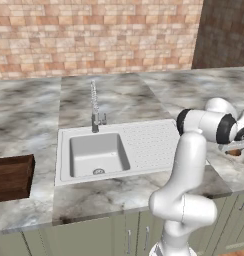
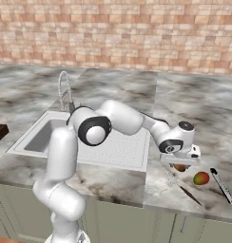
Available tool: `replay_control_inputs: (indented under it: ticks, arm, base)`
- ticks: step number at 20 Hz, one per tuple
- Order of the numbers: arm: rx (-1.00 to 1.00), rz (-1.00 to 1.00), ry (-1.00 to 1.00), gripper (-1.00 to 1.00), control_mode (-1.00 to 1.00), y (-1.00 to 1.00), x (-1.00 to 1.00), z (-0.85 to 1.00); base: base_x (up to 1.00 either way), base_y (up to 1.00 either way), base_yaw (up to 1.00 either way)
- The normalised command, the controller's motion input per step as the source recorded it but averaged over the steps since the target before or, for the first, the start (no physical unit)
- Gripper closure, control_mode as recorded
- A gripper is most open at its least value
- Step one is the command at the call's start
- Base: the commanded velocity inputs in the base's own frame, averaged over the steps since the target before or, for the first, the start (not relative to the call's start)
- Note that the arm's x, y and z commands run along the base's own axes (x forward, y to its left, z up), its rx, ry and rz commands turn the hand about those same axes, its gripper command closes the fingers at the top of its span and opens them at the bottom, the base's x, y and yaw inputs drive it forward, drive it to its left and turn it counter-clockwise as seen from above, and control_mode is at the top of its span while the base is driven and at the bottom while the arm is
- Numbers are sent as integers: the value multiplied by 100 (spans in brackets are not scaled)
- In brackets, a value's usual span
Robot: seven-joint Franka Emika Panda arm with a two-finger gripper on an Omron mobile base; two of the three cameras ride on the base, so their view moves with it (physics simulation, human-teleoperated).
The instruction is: Pick up all produce items and place them in the sink. Turn on the sink faucet to wash them. Then turn the sink off and put them in the tray.
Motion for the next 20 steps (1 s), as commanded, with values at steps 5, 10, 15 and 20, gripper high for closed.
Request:
replay_control_inputs:
  ticks: [5, 10, 15, 20]
  arm:
    - [-3, 0, -4, 100, -100, 33, -14, 13]
    - [-6, 1, -10, 100, -100, 98, -29, 63]
    - [-5, 4, -3, 100, -100, 100, -27, 54]
    - [-4, 4, 0, 100, -100, 100, -22, 32]
  base:
    - [0, 0, 0]
    - [0, 0, 0]
    - [0, 0, 0]
    - [0, 0, 0]
